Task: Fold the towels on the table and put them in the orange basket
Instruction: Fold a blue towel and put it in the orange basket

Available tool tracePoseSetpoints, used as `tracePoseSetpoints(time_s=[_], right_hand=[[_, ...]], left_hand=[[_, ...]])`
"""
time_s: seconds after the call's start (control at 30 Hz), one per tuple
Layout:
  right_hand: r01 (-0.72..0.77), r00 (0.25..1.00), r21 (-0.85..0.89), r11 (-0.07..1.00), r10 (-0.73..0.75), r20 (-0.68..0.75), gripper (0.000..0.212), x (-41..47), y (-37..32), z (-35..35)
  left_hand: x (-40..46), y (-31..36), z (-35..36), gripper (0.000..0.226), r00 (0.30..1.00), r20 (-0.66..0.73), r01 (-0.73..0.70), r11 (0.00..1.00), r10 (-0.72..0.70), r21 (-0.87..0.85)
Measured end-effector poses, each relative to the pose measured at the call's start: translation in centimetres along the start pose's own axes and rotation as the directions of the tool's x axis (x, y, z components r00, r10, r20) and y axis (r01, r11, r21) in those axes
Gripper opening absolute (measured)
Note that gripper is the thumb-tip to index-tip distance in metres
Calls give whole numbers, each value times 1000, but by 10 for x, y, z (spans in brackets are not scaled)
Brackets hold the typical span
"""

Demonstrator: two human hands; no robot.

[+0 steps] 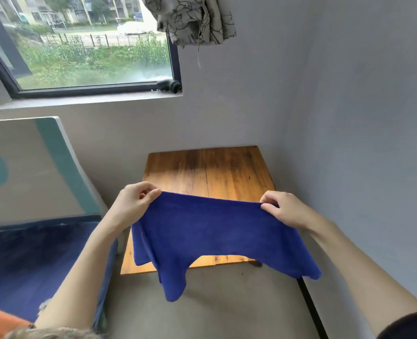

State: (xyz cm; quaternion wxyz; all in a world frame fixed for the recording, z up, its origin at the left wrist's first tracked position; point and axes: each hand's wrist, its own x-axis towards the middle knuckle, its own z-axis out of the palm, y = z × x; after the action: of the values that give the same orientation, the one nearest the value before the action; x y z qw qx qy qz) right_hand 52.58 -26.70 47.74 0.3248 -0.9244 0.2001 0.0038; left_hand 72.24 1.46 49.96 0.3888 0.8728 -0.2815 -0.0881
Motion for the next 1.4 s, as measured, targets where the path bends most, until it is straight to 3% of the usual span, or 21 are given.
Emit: tracePoseSetpoints(time_s=[0.1, 0.2, 0.4, 0.53, 0.73, 0.97, 1.07, 1.17, 1.3, 1.4], right_hand=[[-27, 999, -83, 996, 30, 34, 13, 39, 16, 3], [-92, 994, -112, 989, 86, -61, 11, 87, 30, 7], [-232, 961, -274, 933, 176, -213, 31, 200, 40, 18], [-338, 940, -380, 861, 289, -182, 41, 276, 50, 40], [-315, 949, -416, 853, 281, -143, 28, 366, 81, 77], [-300, 950, -408, 862, 230, -213, 28, 448, 123, 96], [-329, 938, -342, 880, 261, -229, 29, 469, 135, 107], [-361, 931, -287, 887, 328, -158, 36, 463, 142, 130], [-257, 963, -304, 917, 271, 3, 47, 437, 131, 182], [-125, 983, -307, 943, 159, 89, 51, 423, 110, 224]], left_hand=[[35, -14, 17, 17, 999, 29, 21, 998, -23, 54], [76, -30, 36, 16, 998, 56, 37, 995, -43, 95], [179, -83, 66, 17, 992, 68, 91, 983, -103, 159], [245, -127, 84, 20, 974, 115, 173, 972, -193, 160], [323, -178, 123, 17, 958, 146, 212, 950, -248, 228], [397, -208, 160, 18, 979, 89, 150, 941, -185, 303], [408, -221, 174, 19, 983, 37, 159, 933, -180, 323], [392, -240, 187, 26, 972, 59, 193, 921, -226, 338], [336, -265, 202, 28, 962, 68, 235, 926, -266, 295], [292, -280, 205, 24, 980, 92, 135, 926, -178, 352]])
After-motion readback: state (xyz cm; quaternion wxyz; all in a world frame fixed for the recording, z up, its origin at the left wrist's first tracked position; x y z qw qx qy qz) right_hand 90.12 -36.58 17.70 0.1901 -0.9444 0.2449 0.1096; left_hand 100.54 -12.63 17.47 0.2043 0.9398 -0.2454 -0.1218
